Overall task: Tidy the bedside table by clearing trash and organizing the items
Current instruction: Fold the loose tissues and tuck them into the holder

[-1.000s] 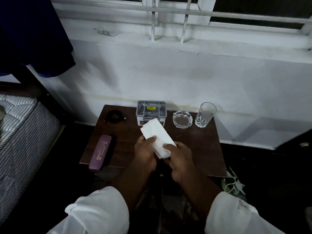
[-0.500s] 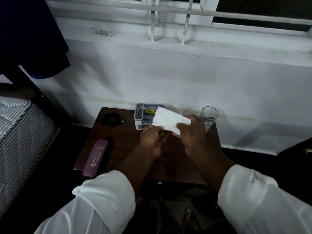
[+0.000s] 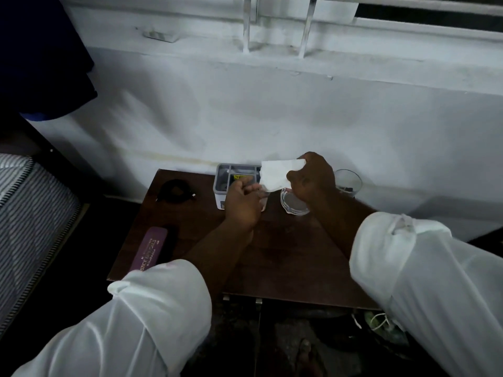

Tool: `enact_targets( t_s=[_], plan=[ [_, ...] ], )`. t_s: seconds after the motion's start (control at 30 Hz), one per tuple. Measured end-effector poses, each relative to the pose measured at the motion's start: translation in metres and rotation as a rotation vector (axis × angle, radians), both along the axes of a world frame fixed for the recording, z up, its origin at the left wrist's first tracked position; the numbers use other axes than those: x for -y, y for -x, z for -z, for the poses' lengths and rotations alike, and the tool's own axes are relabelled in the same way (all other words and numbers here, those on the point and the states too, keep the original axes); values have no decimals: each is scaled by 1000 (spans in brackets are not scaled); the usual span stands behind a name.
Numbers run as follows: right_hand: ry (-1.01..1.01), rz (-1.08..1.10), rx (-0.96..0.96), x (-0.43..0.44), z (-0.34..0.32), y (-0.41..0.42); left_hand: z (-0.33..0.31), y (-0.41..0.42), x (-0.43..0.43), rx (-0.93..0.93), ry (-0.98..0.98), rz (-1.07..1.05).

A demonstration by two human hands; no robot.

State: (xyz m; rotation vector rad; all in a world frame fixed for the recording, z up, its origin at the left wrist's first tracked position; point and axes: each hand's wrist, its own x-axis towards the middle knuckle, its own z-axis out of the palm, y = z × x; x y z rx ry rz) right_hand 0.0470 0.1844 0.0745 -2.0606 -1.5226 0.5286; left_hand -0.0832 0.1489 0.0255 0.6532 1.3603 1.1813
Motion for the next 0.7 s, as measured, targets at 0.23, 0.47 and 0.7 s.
enact_targets(
  t_s=[0.23,0.47,0.7],
  plan=[
    [76,-181,177,-16,-18,10,1,0,-14,-147,13,61],
    [143,-261,272,-39,-25,38,7,5,-21,-130,4,166],
    [281,-343,241,-60,-17,54,6,11,-20,-116,-7,218]
  ],
)
